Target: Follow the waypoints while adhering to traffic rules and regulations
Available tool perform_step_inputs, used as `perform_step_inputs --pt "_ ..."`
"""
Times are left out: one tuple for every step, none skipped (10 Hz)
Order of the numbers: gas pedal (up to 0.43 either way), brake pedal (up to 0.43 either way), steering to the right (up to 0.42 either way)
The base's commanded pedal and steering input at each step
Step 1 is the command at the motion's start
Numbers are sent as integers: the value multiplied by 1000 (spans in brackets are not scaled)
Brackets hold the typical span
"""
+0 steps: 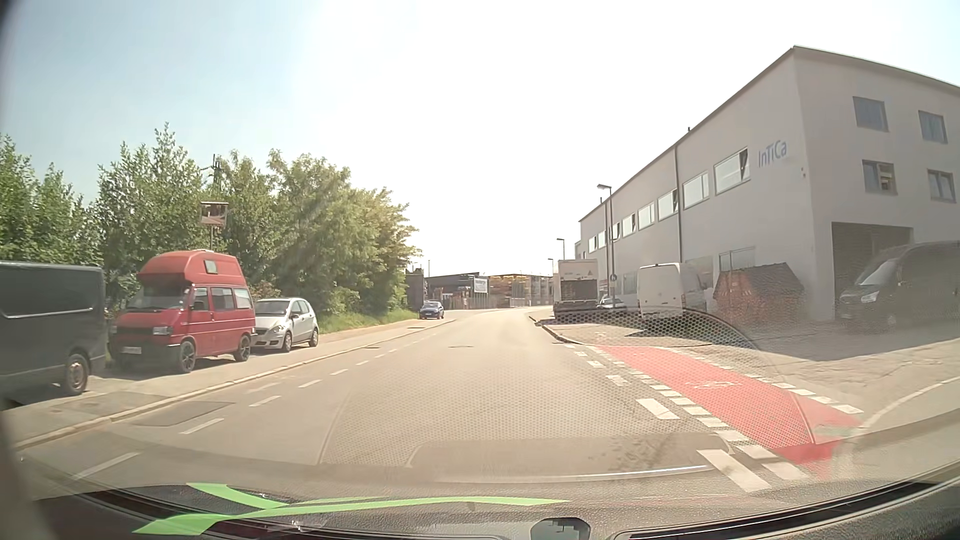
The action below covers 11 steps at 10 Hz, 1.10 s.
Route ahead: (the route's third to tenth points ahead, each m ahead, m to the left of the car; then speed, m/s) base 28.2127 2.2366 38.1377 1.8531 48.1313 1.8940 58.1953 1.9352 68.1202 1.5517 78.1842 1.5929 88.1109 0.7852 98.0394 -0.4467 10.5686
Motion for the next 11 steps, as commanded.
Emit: perform_step_inputs --pt "157 0 -3" --pt "157 0 -3" --pt "157 0 -3" --pt "157 0 -4" --pt "157 0 -4" --pt "157 0 -4" --pt "157 0 -4" --pt "157 0 -4" --pt "157 0 -4" --pt "157 0 -4" --pt "157 0 -4"
